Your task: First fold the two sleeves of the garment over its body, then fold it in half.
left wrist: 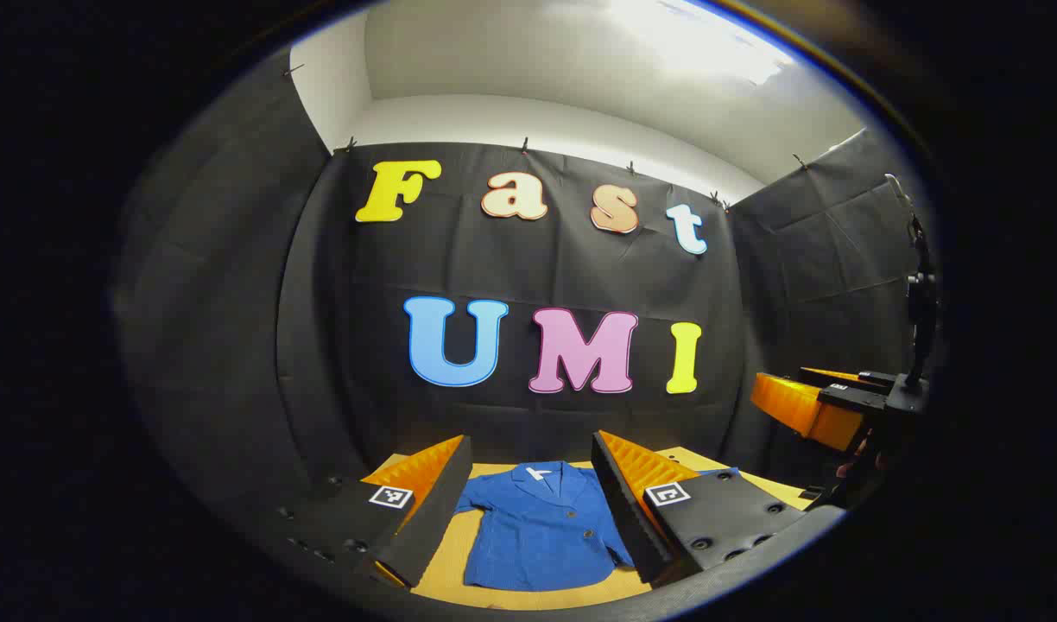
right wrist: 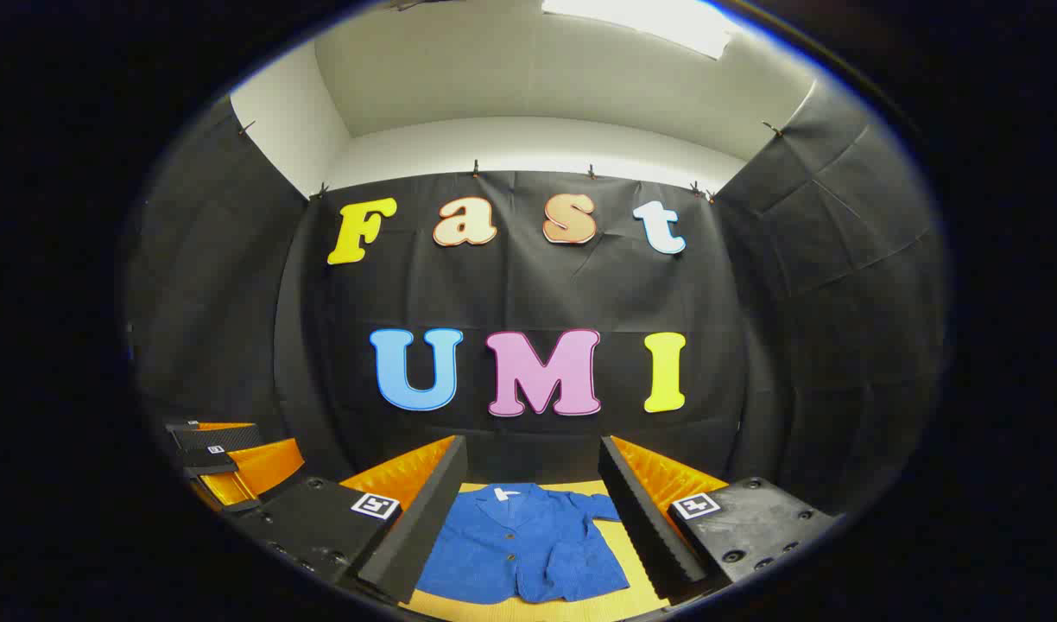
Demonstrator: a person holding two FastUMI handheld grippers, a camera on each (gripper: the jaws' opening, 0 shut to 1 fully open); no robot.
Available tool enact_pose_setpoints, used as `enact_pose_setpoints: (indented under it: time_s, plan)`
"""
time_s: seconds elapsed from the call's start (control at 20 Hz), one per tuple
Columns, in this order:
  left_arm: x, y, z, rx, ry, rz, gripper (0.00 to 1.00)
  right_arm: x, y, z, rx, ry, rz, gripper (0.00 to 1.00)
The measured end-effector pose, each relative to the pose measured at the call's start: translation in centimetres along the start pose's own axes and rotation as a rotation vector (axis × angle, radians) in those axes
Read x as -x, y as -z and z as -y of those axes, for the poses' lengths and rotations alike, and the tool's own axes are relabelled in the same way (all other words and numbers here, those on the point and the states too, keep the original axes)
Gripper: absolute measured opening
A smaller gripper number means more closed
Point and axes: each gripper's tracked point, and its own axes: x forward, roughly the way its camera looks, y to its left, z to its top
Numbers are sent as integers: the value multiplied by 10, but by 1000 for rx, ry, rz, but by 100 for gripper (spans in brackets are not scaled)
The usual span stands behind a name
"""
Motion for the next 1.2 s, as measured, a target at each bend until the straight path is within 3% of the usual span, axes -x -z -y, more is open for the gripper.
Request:
enact_pose_setpoints:
  time_s: [1.2]
  plan:
    - [-6, 20, -20, 21, -23, -31, 80, -8, 20, -5, 37, 1, -71, 98]
